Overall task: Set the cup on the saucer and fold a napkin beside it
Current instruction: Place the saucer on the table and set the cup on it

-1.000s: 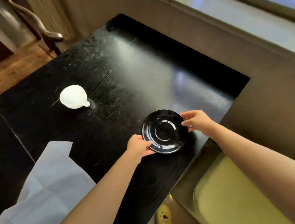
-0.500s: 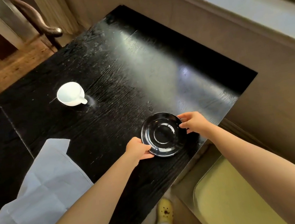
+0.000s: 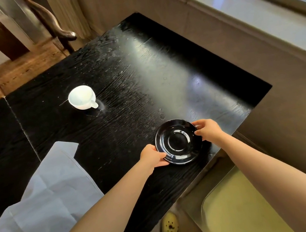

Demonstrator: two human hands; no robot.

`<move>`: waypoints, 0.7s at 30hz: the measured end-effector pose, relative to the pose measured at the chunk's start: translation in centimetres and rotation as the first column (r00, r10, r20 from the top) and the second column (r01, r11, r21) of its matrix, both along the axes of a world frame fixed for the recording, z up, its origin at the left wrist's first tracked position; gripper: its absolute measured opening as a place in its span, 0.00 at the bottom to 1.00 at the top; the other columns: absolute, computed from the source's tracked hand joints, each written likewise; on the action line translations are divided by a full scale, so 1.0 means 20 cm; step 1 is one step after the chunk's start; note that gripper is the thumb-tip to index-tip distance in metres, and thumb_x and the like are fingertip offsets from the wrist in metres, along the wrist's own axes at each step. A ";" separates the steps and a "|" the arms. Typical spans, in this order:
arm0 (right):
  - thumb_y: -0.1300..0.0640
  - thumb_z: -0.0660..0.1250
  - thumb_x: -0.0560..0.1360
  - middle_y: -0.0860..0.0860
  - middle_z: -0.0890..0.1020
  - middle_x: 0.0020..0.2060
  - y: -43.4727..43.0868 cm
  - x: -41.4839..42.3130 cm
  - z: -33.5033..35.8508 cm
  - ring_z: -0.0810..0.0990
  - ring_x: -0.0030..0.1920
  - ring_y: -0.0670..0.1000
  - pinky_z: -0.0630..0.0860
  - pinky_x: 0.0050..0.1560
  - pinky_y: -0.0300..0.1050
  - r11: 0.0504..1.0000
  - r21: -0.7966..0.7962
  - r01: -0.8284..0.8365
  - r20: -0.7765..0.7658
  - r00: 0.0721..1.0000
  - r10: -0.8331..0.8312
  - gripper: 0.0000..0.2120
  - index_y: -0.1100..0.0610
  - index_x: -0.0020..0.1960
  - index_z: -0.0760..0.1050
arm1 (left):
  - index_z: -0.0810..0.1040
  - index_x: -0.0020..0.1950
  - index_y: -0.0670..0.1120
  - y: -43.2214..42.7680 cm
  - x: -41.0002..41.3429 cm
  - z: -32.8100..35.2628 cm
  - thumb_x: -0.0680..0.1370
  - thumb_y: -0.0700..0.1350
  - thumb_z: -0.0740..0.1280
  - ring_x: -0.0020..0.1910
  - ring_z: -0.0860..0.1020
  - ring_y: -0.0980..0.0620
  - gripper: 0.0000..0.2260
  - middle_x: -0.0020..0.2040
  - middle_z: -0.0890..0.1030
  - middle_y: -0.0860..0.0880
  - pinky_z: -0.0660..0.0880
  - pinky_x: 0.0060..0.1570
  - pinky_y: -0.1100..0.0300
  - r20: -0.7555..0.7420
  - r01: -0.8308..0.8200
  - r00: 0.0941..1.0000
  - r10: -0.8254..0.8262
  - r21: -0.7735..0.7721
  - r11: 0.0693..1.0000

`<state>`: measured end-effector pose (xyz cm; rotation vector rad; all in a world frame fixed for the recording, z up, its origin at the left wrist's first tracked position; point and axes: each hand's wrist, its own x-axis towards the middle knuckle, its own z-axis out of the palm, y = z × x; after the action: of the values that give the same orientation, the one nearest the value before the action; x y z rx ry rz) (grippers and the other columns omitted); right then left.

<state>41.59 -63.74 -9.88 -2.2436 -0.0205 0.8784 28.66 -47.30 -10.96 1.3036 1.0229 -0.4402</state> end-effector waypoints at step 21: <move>0.57 0.67 0.73 0.57 0.81 0.57 0.78 0.19 0.20 0.78 0.58 0.56 0.71 0.57 0.43 0.864 -0.342 -0.370 0.132 0.891 0.434 0.17 0.59 0.62 0.75 | 0.71 0.63 0.42 1.06 0.02 0.12 0.76 0.44 0.68 0.53 0.77 0.47 0.17 0.60 0.76 0.40 0.77 0.53 0.51 -0.064 0.361 0.932 -0.355 0.212 0.908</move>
<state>45.40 -48.10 -5.91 -2.6745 -0.5021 0.9087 28.97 -26.17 -8.52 1.7022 0.8685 -0.6348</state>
